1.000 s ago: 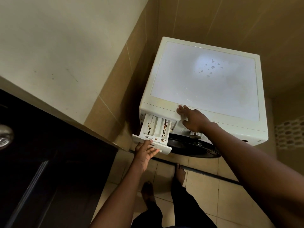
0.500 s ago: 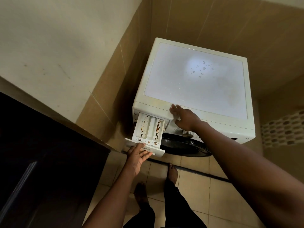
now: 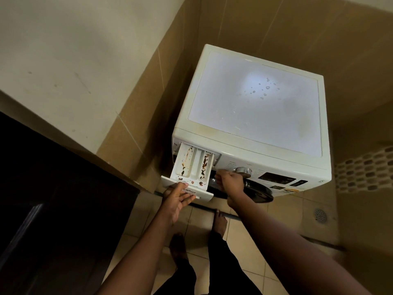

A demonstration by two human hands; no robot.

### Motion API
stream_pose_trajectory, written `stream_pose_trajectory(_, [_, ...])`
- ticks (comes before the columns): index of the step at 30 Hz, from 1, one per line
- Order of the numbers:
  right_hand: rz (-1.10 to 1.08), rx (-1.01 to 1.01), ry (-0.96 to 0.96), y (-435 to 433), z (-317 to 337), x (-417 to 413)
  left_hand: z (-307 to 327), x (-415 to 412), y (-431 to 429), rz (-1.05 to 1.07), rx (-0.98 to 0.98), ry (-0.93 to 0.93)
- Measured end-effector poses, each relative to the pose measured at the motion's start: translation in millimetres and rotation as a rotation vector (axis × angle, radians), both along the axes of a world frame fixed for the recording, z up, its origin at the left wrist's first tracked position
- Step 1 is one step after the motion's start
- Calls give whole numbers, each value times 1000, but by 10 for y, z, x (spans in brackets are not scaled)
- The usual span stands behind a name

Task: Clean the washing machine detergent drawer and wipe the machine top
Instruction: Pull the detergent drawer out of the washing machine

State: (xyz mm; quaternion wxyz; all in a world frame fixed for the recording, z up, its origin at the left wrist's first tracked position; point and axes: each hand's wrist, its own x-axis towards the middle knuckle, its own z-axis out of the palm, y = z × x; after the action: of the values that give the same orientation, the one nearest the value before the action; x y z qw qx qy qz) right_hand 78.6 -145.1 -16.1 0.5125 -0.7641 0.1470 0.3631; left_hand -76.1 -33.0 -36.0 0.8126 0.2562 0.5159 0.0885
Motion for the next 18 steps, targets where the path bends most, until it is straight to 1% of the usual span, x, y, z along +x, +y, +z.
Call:
stream_pose_trajectory(5, [98,-60,-87,437,-43,23,-4,6,33,-7,-25,10])
stream_pose_trajectory(8, [85,-100,-85,604,-58,67,17,17,33,-11,-34,8])
stream_pose_trajectory(12, [162,-131,-110,670,-142,43,51,17,36,-10,-42,-1])
stream_pose_trajectory(18, [92,-77,-94,620,-272,122,105,-8,50,-22,-50,-40])
